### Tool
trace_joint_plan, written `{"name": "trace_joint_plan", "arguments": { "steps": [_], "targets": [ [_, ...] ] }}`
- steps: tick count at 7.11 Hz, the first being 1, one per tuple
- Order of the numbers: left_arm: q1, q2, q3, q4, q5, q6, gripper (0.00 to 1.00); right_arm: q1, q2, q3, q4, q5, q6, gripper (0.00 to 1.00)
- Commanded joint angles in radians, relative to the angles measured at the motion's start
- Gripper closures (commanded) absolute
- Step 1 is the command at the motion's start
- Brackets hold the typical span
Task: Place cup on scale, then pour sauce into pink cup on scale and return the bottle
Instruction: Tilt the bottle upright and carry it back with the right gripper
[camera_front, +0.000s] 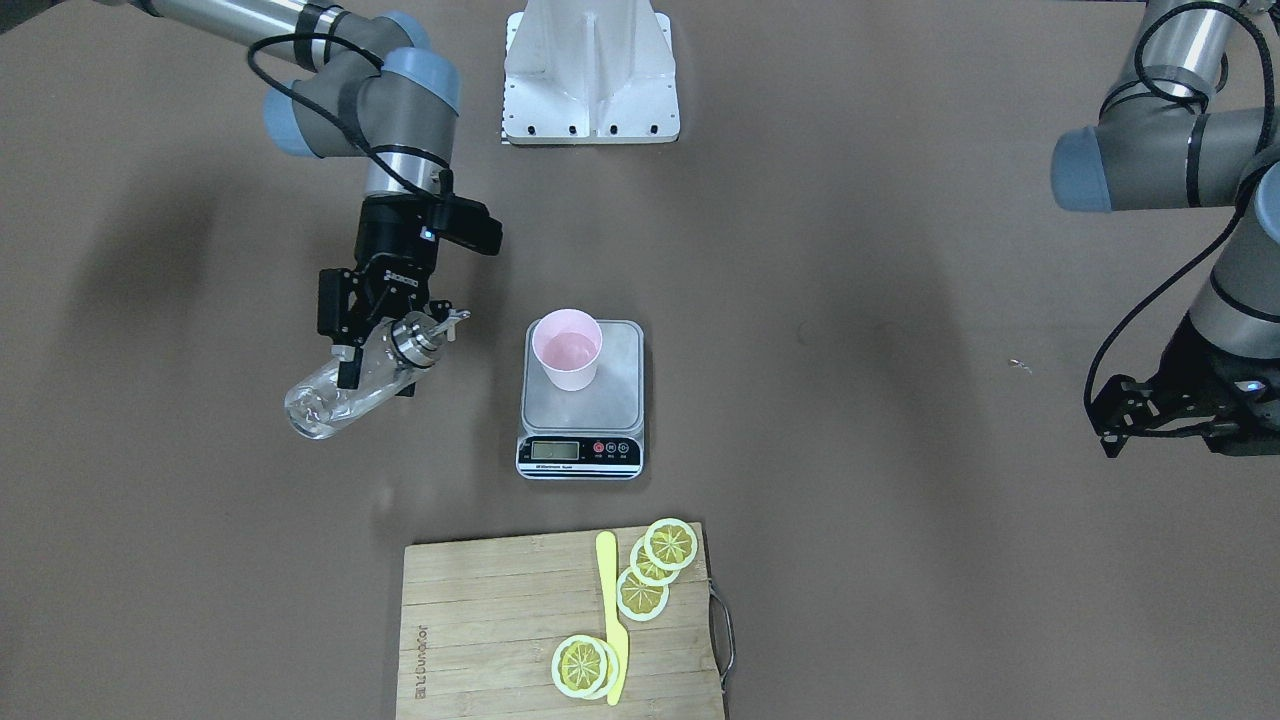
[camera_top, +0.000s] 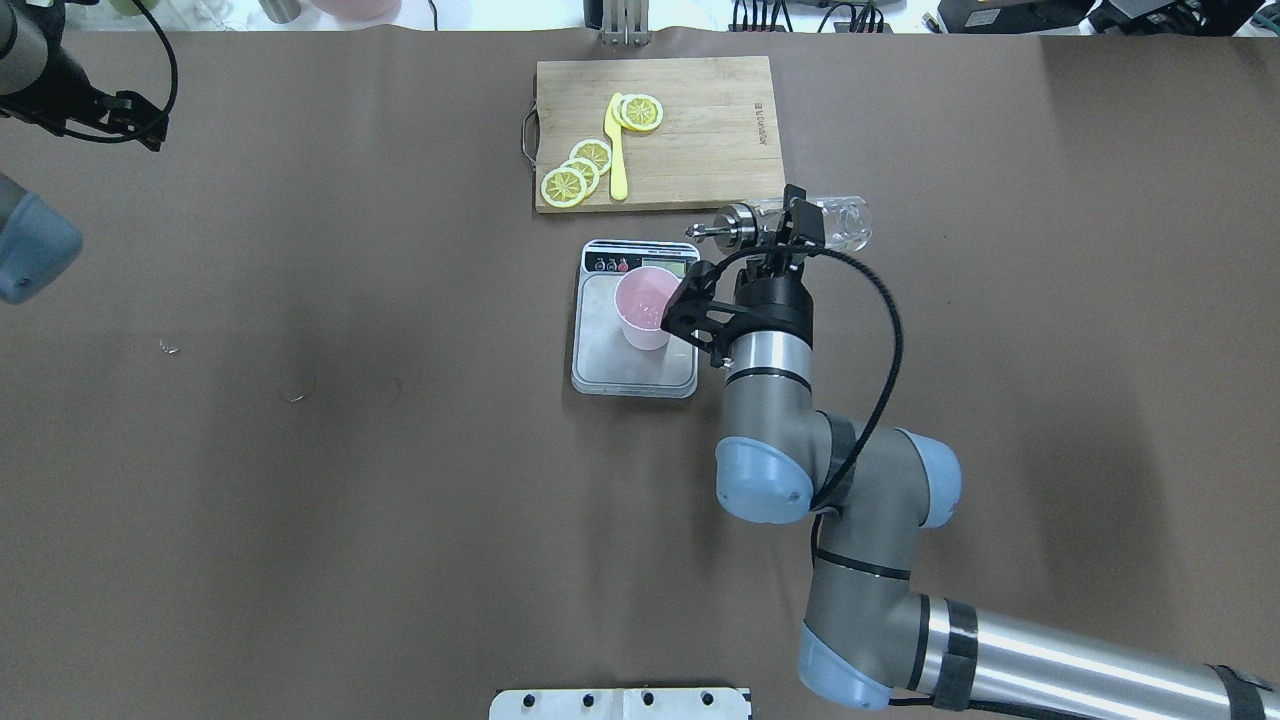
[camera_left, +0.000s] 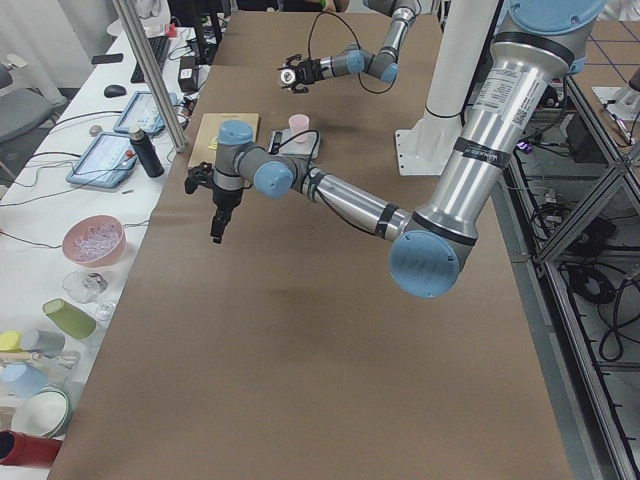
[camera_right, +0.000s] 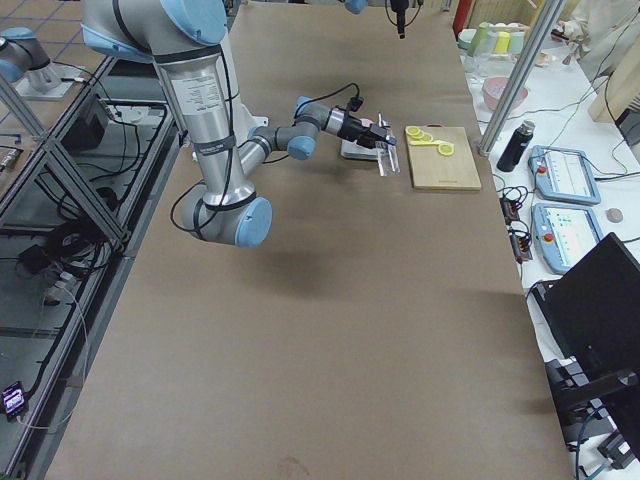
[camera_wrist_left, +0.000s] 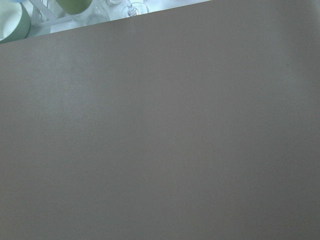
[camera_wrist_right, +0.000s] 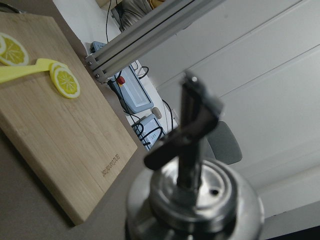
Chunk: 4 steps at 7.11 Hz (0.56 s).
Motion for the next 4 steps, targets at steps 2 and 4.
{"name": "trace_joint_plan", "arguments": {
  "steps": [2,4],
  "targets": [
    [-0.008,-0.016,-0.024,0.008,0.003,-0.003,0.02,0.051,-0.185,0.156,0.013,0.169,0.336,1.00],
    [-0.008,-0.022,-0.026,0.008,0.003,-0.006,0.02,0.069,-0.379,0.193,0.217,0.246,0.530,1.00]
  ]
}}
